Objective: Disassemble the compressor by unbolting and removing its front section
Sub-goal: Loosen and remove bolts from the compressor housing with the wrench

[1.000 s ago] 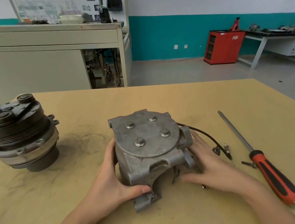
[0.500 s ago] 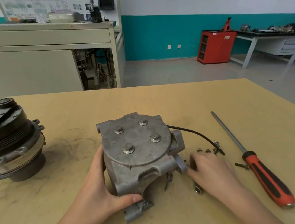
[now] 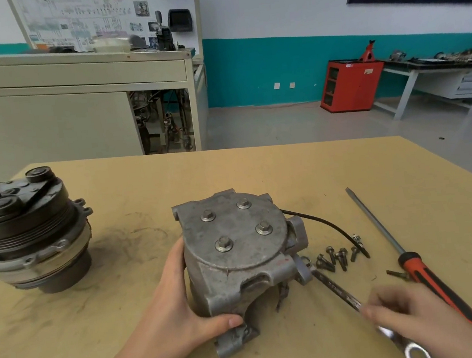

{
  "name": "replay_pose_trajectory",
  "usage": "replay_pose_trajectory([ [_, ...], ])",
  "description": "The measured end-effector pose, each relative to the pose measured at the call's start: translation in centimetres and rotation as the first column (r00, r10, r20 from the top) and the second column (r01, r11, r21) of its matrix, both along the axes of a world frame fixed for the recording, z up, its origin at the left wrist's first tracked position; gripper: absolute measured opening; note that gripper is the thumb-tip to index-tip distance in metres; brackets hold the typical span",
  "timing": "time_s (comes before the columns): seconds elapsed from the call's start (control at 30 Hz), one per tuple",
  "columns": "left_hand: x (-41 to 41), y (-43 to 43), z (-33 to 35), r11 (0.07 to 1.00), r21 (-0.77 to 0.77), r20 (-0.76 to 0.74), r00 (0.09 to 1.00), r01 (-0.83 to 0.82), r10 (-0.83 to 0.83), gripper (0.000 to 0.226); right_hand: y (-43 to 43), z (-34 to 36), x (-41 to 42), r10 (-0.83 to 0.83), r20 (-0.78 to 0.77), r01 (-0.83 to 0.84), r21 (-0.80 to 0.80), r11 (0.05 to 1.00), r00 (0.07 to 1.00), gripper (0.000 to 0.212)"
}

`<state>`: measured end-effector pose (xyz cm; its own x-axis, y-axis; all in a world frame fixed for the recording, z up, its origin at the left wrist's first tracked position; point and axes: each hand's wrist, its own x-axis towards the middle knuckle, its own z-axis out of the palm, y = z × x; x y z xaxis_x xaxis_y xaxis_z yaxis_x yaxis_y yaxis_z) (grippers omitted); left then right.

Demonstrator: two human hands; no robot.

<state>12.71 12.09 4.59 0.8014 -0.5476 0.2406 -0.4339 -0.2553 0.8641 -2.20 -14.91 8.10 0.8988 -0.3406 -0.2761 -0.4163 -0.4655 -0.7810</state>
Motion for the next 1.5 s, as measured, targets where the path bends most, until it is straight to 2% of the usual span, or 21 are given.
replay_pose_trajectory([
  [0.1, 0.0, -0.1, -0.1, 1.0, -0.017, 0.008, 1.0, 0.006, -0.006, 0.115, -0.9, 0.3, -3.9, 0.009, -0.022, -0.007, 0.052, 0.999, 1.0, 0.033],
  [0.2, -0.1, -0.2, -0.2, 0.999, -0.032, 0.015, 1.0, 0.007, -0.007, 0.11, -1.8, -0.4, -6.8, -0.105, 0.126, 0.109, -0.03, 0.994, 0.987, 0.019],
  [0.27, -0.2, -0.2, -0.2, 0.999, -0.034, 0.021, 1.0, 0.0, 0.0, 0.111, -2.0, -0.3, -7.6, -0.16, 0.198, 0.152, 0.052, 0.987, 0.967, 0.021],
  [0.33, -0.2, -0.2, -0.3, 0.999, -0.038, 0.017, 1.0, 0.004, -0.004, 0.116, -2.2, -0.1, -7.3, -0.198, 0.22, 0.131, 0.285, 0.949, 0.955, 0.061],
  [0.4, -0.2, -0.2, -0.3, 0.999, -0.034, 0.014, 1.0, 0.01, -0.009, 0.123, -1.7, 0.6, -6.1, -0.204, 0.258, 0.111, 0.333, 0.936, 0.944, 0.077],
  [0.47, -0.2, -0.2, -0.2, 0.999, -0.033, 0.014, 1.0, 0.011, -0.011, 0.125, -0.2, 2.0, -4.6, -0.093, 0.299, 0.013, 0.259, 0.966, 0.95, 0.067],
  [0.57, -0.4, -0.1, -0.2, 1.0, -0.024, 0.021, 1.0, 0.005, -0.005, 0.124, 1.5, 3.4, -3.2, 0.0, 0.343, -0.086, 0.235, 0.968, 0.939, 0.02],
  [0.6, -0.3, -0.1, -0.2, 1.0, -0.02, 0.02, 1.0, 0.003, -0.003, 0.125, 1.8, 3.5, -2.9, 0.007, 0.349, -0.097, 0.241, 0.966, 0.937, 0.014],
  [0.7, -0.2, -0.1, -0.3, 1.0, -0.014, 0.028, 1.0, 0.0, 0.0, 0.121, 3.2, 3.8, -1.8, -0.043, 0.427, -0.082, 0.27, 0.959, 0.903, 0.017],
  [0.8, -0.2, -0.1, -0.2, 1.0, -0.006, 0.04, 0.999, -0.003, 0.003, 0.126, 4.4, 4.8, 0.5, -0.148, 0.518, -0.07, 0.378, 0.923, 0.843, 0.016],
  [0.93, -0.2, -0.2, -0.1, 1.0, -0.007, 0.064, 0.998, -0.007, 0.007, 0.124, 5.6, 6.0, 3.2, -0.152, 0.577, -0.107, 0.39, 0.914, 0.803, 0.024],
  [1.1, -0.1, 0.0, -0.3, 1.0, 0.011, 0.071, 0.997, -0.018, 0.017, 0.122, 6.5, 6.2, 4.9, -0.177, 0.591, -0.141, 0.452, 0.881, 0.787, 0.005],
  [1.2, -0.1, -0.1, -0.3, 1.0, 0.024, 0.077, 0.997, -0.014, 0.013, 0.12, 6.6, 6.2, 5.6, -0.214, 0.598, -0.115, 0.464, 0.878, 0.772, 0.009],
  [1.33, 0.6, 1.8, 0.8, 0.994, 0.0, -0.094, 0.99, 0.11, -0.109, 0.119, 6.5, 6.3, 6.2, -0.25, 0.661, -0.178, 0.509, 0.842, 0.707, 0.012],
  [1.4, 0.9, 3.4, 2.0, 0.991, -0.089, -0.162, 0.98, 0.104, -0.117, 0.111, 6.5, 6.5, 6.5, -0.302, 0.721, -0.248, 0.549, 0.798, 0.624, 0.013],
  [1.5, 0.8, 4.4, 4.5, 0.967, -0.242, -0.076, 0.995, -0.079, 0.062, 0.078, 6.6, 6.7, 7.2, -0.317, 0.782, -0.367, 0.554, 0.747, 0.537, 0.008],
])
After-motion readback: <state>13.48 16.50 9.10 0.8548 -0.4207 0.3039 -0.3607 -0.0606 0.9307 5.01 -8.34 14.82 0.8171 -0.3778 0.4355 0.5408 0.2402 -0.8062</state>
